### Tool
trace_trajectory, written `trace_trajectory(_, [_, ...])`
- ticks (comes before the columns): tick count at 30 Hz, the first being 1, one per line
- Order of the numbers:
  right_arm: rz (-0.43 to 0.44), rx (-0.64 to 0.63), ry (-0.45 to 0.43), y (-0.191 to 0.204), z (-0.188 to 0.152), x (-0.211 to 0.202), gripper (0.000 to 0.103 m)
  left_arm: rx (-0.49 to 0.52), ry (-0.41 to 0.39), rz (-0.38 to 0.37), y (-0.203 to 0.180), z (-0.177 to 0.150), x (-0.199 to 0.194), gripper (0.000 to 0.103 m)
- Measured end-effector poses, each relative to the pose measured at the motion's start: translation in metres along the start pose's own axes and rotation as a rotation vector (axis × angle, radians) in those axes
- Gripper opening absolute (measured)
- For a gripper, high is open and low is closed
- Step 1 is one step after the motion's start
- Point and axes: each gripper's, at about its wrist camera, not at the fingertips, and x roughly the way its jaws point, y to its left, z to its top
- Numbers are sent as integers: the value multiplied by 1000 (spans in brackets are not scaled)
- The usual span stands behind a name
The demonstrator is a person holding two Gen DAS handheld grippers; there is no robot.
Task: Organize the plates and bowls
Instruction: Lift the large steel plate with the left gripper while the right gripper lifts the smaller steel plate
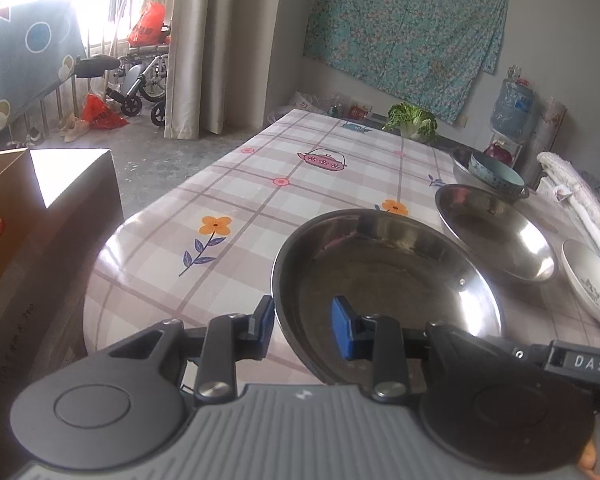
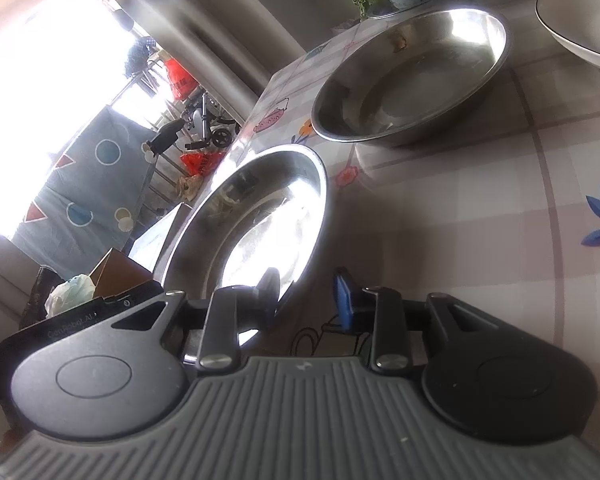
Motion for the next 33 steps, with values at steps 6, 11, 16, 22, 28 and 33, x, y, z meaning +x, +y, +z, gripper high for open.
trace_trajectory(6, [-51,-27,4,11,0,7,29,-24,28,-38,12,2,15,33])
trace_trajectory(11, [-101,-47,10,20,1,10,29,-49,24,-47,23,5,25,33])
trace_trajectory(16, [-133,-66,11,27,3,15,30,-45,25,-45,31,9,32,33])
trace_trajectory(22, [-150,-77,6,31,0,15,30,-53,31,-57,34,10,38,33])
trace_trajectory(28, [-149,-70,-2,28,0,13,30,-38,34,-60,27,11,41,33])
trace_trajectory(33, [-146,-57,-25,20,2,8,30,-16,49,-44,20,11,47,33])
